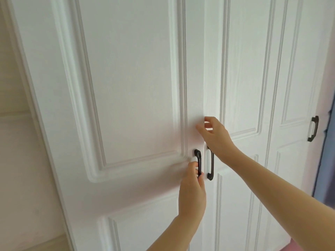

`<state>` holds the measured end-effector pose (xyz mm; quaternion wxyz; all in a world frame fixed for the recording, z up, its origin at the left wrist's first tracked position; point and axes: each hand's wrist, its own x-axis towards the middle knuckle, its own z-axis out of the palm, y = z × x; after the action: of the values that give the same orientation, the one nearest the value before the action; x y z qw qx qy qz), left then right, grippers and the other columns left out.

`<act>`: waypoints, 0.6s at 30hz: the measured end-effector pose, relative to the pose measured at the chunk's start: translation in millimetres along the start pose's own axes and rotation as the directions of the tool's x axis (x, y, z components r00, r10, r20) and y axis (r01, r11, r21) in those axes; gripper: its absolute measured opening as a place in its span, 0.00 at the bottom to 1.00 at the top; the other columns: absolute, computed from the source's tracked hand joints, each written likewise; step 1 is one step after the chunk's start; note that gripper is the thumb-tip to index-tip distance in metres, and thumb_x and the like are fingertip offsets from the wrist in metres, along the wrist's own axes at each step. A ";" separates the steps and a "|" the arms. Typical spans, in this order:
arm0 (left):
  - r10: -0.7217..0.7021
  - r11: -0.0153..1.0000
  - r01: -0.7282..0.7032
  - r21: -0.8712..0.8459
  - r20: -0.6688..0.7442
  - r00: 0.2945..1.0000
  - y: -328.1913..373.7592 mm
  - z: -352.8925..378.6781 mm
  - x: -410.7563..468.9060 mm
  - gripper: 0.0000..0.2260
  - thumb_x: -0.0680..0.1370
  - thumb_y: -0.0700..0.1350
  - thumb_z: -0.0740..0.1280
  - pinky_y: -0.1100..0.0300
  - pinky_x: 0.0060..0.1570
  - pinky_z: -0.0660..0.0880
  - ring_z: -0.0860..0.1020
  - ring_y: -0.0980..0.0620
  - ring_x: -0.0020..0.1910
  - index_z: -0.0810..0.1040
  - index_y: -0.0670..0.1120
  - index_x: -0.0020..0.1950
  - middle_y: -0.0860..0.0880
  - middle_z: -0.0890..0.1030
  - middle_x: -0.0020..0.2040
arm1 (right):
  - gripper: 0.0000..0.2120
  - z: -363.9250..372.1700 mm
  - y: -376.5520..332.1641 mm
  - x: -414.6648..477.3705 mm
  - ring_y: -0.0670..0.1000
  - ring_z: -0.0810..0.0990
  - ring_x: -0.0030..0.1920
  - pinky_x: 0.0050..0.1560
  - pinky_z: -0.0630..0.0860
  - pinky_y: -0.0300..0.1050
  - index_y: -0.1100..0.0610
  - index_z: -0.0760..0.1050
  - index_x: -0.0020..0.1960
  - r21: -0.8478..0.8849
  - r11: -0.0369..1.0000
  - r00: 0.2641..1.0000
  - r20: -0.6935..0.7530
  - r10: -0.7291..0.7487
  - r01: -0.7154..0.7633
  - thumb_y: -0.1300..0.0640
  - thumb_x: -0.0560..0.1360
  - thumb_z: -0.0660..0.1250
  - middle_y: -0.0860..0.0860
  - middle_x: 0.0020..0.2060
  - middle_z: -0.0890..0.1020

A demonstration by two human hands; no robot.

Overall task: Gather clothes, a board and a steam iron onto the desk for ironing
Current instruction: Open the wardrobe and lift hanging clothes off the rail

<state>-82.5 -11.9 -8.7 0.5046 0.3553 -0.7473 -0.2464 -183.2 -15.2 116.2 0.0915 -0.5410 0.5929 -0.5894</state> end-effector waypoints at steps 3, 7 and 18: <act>-0.007 1.000 0.007 0.017 -0.009 1.000 2.2 2.2 -4.7 0.11 0.81 0.42 0.59 0.60 0.47 0.74 0.75 0.56 0.47 0.69 0.52 0.63 0.57 0.78 0.49 | 0.19 3.3 3.6 -4.0 0.45 0.79 0.46 0.38 0.71 0.37 0.49 0.65 0.66 0.074 0.997 1.000 0.011 -0.004 0.003 0.47 0.78 0.64 0.44 0.50 0.76; 0.006 1.000 -0.006 0.015 0.016 1.000 9.6 -1.3 -18.2 0.13 0.81 0.41 0.59 0.58 0.49 0.76 0.77 0.56 0.49 0.68 0.52 0.65 0.57 0.79 0.50 | 0.19 -1.1 5.0 -17.8 0.46 0.79 0.45 0.38 0.72 0.36 0.51 0.64 0.64 0.086 0.996 0.999 -0.008 -0.034 0.035 0.47 0.78 0.63 0.46 0.49 0.76; 0.060 0.992 -0.043 -0.119 0.139 0.988 47.0 -37.6 -90.1 0.13 0.81 0.43 0.60 0.58 0.51 0.78 0.79 0.56 0.49 0.70 0.54 0.64 0.55 0.80 0.49 | 0.17 -35.7 -30.1 -100.7 0.45 0.80 0.40 0.31 0.72 0.33 0.48 0.67 0.57 -0.001 1.000 0.985 -0.172 -0.031 0.031 0.42 0.74 0.67 0.46 0.43 0.78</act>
<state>-39.4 87.4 -12.8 0.4760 0.2875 -0.7748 -0.3007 -153.7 90.1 97.2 0.0312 -0.4972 0.5895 -0.6358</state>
